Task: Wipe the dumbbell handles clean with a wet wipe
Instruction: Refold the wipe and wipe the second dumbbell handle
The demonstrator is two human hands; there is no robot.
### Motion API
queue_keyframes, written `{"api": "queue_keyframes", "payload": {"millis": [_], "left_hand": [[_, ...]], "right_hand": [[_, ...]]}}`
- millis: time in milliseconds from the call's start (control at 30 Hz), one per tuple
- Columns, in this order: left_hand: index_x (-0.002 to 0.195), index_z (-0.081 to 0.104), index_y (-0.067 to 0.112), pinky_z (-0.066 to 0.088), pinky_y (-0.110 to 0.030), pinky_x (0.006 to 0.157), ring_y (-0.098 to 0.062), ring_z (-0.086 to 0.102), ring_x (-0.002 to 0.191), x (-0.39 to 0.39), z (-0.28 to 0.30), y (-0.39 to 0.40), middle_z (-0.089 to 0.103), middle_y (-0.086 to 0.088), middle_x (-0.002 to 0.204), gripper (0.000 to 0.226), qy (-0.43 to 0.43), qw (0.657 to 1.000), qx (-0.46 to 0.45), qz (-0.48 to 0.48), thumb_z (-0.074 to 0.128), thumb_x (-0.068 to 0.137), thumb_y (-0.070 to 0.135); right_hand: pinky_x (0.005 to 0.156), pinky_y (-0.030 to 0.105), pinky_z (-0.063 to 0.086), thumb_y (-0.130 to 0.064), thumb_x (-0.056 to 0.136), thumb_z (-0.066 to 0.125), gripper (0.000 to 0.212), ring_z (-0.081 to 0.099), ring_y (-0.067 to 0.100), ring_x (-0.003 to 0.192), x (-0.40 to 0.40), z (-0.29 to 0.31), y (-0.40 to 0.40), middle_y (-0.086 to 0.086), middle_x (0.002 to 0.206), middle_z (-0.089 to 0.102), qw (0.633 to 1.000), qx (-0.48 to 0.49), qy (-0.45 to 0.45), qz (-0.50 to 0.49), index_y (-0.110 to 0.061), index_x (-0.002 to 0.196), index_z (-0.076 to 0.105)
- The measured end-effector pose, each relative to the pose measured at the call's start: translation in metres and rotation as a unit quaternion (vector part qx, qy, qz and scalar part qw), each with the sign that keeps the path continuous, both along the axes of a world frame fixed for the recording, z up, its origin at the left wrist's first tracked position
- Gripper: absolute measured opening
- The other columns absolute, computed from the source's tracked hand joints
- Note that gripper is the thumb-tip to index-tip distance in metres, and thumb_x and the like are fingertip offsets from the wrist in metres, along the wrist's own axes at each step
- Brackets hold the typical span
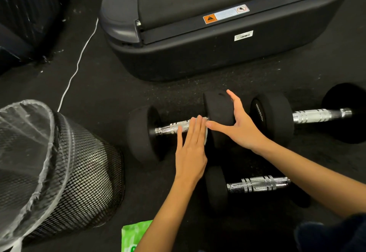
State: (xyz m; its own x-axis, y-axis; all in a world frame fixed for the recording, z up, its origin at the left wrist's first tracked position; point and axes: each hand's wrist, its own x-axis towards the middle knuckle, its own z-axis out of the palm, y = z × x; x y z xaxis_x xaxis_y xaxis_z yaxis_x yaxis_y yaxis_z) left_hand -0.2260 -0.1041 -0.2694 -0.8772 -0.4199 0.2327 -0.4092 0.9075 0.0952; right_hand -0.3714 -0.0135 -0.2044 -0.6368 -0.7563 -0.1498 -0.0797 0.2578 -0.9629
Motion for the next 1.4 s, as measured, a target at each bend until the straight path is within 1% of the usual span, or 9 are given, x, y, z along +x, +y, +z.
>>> {"api": "queue_keyframes", "payload": {"millis": [233,333,433,500,633,767,967,1133,1400], "left_hand": [[0.152,0.030,-0.001,0.011,-0.053,0.121,-0.033,0.023,0.149,-0.015,0.013,-0.018,0.031,-0.019,0.158,0.059,-0.021,0.999,0.013,0.025,0.042,0.095,0.011],[0.155,0.019,0.001,0.009,-0.053,0.122,-0.031,0.010,0.152,-0.009,0.013,-0.018,0.019,-0.018,0.162,0.061,-0.048,0.999,0.024,0.003,0.023,0.102,0.030],[0.157,-0.006,0.010,-0.011,-0.048,0.122,-0.015,-0.012,0.152,0.005,0.021,-0.027,-0.005,-0.002,0.166,0.075,-0.056,0.992,0.101,-0.044,0.024,0.101,0.049],[0.157,-0.009,0.013,-0.016,-0.049,0.121,-0.008,-0.010,0.152,0.007,0.025,-0.033,-0.004,0.003,0.166,0.074,-0.043,0.990,0.124,-0.053,0.022,0.101,0.049],[0.154,0.028,0.009,0.006,-0.059,0.121,-0.018,0.021,0.150,-0.002,0.014,-0.040,0.032,-0.004,0.160,0.056,-0.018,0.998,-0.005,-0.064,0.037,0.102,0.025],[0.139,0.051,0.000,0.027,-0.063,0.114,-0.027,0.051,0.134,-0.023,0.008,-0.039,0.058,-0.012,0.140,0.067,0.042,0.996,-0.037,-0.070,0.071,0.076,-0.003],[0.141,0.050,0.002,0.023,-0.054,0.119,-0.026,0.045,0.139,-0.016,-0.002,-0.034,0.053,-0.012,0.146,0.057,0.115,0.991,-0.032,-0.057,0.055,0.085,-0.008],[0.135,0.057,0.001,0.027,-0.051,0.114,-0.026,0.052,0.133,-0.013,0.001,-0.034,0.059,-0.013,0.139,0.047,0.100,0.986,-0.106,-0.085,0.040,0.091,-0.001],[0.120,0.067,-0.002,0.033,-0.045,0.108,-0.027,0.063,0.120,-0.025,-0.001,-0.032,0.070,-0.012,0.120,0.041,0.146,0.986,-0.058,-0.052,0.043,0.086,0.001]], "right_hand": [[0.106,0.018,0.029,-0.026,0.076,0.081,0.107,0.032,0.006,0.137,-0.001,0.002,-0.001,-0.007,0.154,0.028,1.000,-0.005,-0.005,-0.004,-0.024,0.154,0.007],[0.100,0.008,0.031,-0.025,0.077,0.080,0.106,0.032,0.001,0.134,0.000,0.001,-0.001,-0.013,0.149,0.030,1.000,-0.007,-0.005,-0.003,-0.024,0.154,0.007],[0.087,-0.007,0.032,-0.023,0.077,0.080,0.106,0.033,-0.004,0.128,0.002,-0.002,0.001,-0.018,0.141,0.031,1.000,-0.011,-0.009,-0.002,-0.023,0.154,0.007],[0.088,-0.007,0.032,-0.024,0.077,0.080,0.107,0.034,-0.004,0.129,0.002,-0.004,0.002,-0.017,0.142,0.031,1.000,-0.012,-0.005,-0.002,-0.024,0.154,0.007],[0.099,0.004,0.031,-0.026,0.076,0.081,0.106,0.031,0.000,0.134,0.003,-0.005,0.002,-0.013,0.149,0.029,1.000,-0.014,0.013,-0.004,-0.025,0.153,0.008],[0.109,0.019,0.032,-0.027,0.075,0.081,0.106,0.034,0.004,0.136,0.003,-0.004,0.001,-0.007,0.151,0.032,1.000,-0.017,0.014,-0.005,-0.023,0.153,0.009],[0.112,0.024,0.031,-0.032,0.074,0.081,0.107,0.031,0.005,0.139,0.002,-0.005,0.000,-0.009,0.153,0.030,1.000,-0.016,0.024,-0.006,-0.024,0.154,0.009],[0.116,0.035,0.032,-0.033,0.075,0.081,0.104,0.032,0.006,0.140,0.009,-0.009,0.001,-0.007,0.154,0.030,0.999,-0.027,0.030,-0.029,-0.025,0.153,0.012],[0.115,0.035,0.034,-0.044,0.075,0.077,0.106,0.034,0.001,0.138,0.008,-0.009,0.005,-0.013,0.155,0.028,0.999,-0.013,0.050,-0.009,-0.034,0.153,0.005]]}}
